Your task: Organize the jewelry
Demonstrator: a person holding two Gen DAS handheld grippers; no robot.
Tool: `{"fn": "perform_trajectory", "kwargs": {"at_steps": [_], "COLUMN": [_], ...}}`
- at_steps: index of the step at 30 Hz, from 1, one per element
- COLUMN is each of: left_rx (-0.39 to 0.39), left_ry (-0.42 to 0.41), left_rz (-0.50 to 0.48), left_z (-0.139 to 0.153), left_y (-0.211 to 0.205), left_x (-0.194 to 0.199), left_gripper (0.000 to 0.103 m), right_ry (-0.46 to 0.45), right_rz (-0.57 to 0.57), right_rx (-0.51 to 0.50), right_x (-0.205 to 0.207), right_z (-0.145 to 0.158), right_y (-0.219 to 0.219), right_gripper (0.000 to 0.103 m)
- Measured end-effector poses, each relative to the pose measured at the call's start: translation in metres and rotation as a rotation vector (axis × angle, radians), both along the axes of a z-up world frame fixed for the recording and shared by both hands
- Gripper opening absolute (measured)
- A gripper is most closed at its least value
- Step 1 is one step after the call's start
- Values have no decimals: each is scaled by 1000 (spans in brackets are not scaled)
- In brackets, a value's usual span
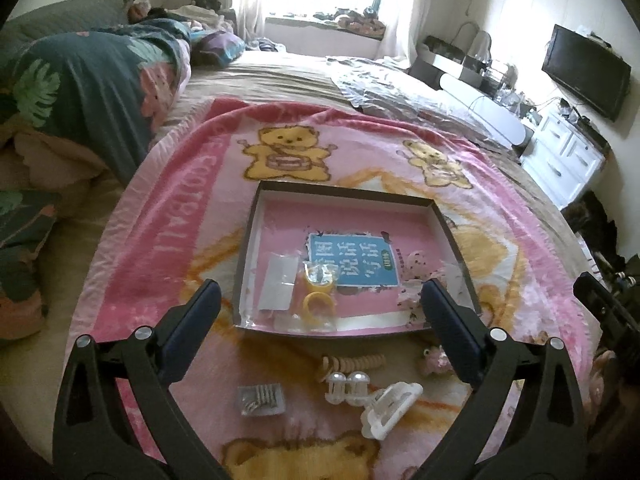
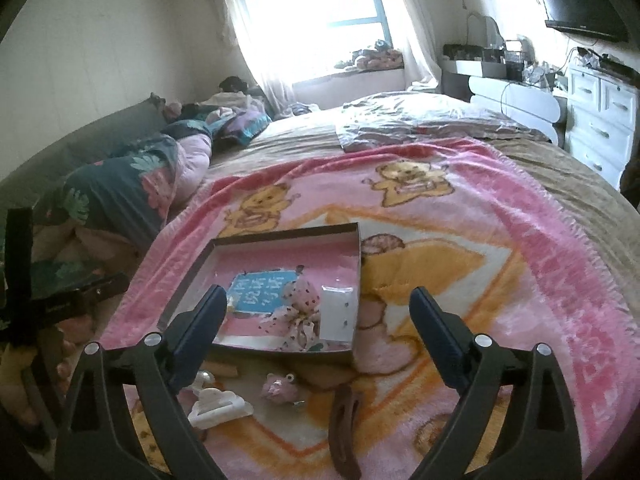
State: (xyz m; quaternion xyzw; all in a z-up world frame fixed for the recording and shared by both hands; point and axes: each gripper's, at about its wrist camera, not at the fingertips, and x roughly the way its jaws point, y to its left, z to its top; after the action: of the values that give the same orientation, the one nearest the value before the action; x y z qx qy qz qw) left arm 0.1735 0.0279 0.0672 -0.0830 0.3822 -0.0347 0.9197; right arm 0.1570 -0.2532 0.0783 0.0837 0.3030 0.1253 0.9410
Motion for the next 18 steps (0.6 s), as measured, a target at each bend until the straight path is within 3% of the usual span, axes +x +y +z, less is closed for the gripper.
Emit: {"fn": "perform_trajectory", "kwargs": {"at_steps": [18], "left_rx": [10], "left_ry": [-44], "left_rz": [-11], "left_z": [16], "left_y": [-2], "left_x": [-42], "left_gripper": [94], "right_ry": [-51], "right_rz": [7], "right_rx": [-24], "right_x": [-40], "right_z": [19], "right_y": [-3], "right_gripper": [95]}}
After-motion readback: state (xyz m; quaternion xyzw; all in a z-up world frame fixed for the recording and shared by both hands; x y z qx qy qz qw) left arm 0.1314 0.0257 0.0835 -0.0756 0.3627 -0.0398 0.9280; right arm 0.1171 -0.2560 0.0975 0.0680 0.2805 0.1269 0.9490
